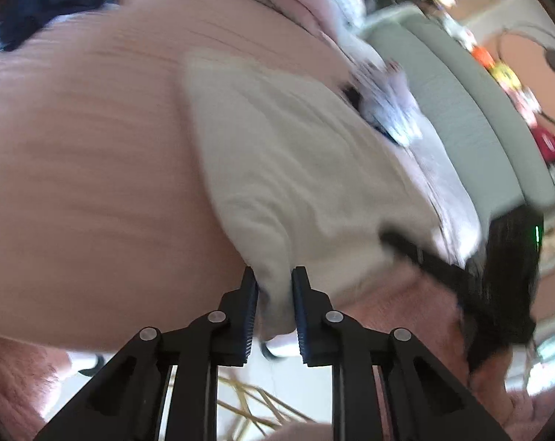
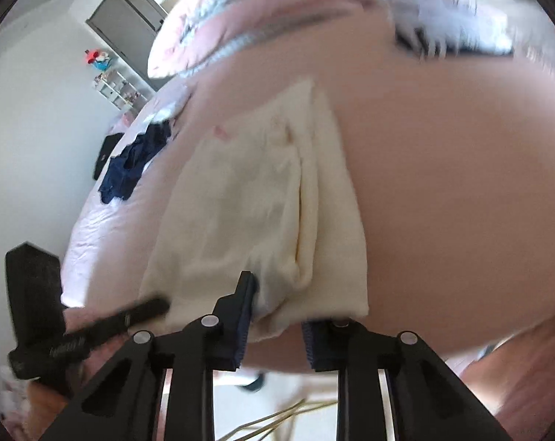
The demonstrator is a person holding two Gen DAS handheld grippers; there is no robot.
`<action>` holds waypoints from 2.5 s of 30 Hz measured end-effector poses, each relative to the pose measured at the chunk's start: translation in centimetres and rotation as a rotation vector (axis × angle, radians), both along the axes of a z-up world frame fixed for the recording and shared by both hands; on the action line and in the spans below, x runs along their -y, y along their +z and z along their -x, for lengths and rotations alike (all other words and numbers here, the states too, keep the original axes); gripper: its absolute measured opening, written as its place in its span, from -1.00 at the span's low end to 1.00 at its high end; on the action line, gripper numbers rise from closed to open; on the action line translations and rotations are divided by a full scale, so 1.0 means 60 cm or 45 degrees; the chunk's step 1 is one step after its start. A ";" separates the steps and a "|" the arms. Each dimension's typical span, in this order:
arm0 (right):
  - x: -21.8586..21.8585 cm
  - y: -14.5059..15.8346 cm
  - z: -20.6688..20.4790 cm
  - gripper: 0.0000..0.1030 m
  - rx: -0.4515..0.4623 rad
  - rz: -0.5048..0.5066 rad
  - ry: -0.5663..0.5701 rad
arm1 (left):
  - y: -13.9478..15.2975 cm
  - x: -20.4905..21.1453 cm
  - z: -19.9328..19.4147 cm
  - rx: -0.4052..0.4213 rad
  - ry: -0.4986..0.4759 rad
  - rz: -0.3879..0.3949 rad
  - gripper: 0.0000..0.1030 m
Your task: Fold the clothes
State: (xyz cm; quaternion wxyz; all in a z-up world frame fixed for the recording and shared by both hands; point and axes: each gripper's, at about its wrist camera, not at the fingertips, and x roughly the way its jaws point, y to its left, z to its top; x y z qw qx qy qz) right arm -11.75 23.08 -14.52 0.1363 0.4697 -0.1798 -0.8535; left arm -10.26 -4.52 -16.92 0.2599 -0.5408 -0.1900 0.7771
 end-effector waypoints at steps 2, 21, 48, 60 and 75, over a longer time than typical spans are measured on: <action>-0.030 0.020 0.013 -0.57 -0.047 -0.041 -0.048 | 0.002 -0.049 -0.004 0.007 -0.098 -0.024 -0.68; -0.077 -0.069 0.001 0.11 0.170 0.189 -0.214 | -0.076 0.116 0.139 0.131 0.363 -0.335 -0.18; -0.054 0.009 0.019 -0.34 -0.044 -0.184 -0.134 | 0.055 0.187 -0.038 -0.167 0.379 0.214 -0.41; -0.034 -0.039 -0.044 0.14 0.169 -0.317 0.041 | 0.026 0.156 0.080 -0.200 0.092 0.202 -0.82; -0.042 -0.054 0.039 0.61 0.095 0.056 0.000 | -0.025 0.171 0.128 -0.162 0.025 0.179 0.52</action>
